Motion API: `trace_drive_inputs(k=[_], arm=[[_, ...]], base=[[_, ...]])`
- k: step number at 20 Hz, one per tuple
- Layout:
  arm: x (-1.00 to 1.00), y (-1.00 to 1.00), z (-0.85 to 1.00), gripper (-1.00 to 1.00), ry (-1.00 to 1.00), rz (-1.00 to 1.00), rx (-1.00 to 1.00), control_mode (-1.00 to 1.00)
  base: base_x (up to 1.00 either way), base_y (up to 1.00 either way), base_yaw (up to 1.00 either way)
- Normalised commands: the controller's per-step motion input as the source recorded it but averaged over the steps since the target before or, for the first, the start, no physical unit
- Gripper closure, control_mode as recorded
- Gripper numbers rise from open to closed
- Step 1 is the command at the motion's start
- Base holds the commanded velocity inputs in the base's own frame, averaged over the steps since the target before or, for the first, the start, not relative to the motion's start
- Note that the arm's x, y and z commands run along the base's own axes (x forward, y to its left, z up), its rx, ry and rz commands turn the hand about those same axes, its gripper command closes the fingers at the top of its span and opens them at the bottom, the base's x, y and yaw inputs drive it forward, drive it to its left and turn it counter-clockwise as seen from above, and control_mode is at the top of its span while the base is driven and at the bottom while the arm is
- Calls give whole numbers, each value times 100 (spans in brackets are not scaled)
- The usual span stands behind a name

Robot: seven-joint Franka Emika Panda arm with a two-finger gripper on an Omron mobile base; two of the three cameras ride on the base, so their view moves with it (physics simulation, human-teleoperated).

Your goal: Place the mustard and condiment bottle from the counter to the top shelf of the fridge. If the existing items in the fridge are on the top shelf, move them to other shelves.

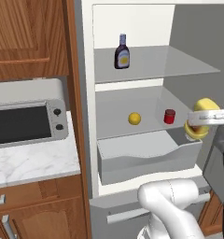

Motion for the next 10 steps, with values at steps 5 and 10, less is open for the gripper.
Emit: trace_drive_inputs(k=[5, 10], arm=[[22, -27, 99, 100, -15, -22, 0, -100], [58, -26, 82, 100, -5, -2, 9, -100]], base=[[0, 0, 0], [0, 0, 0]])
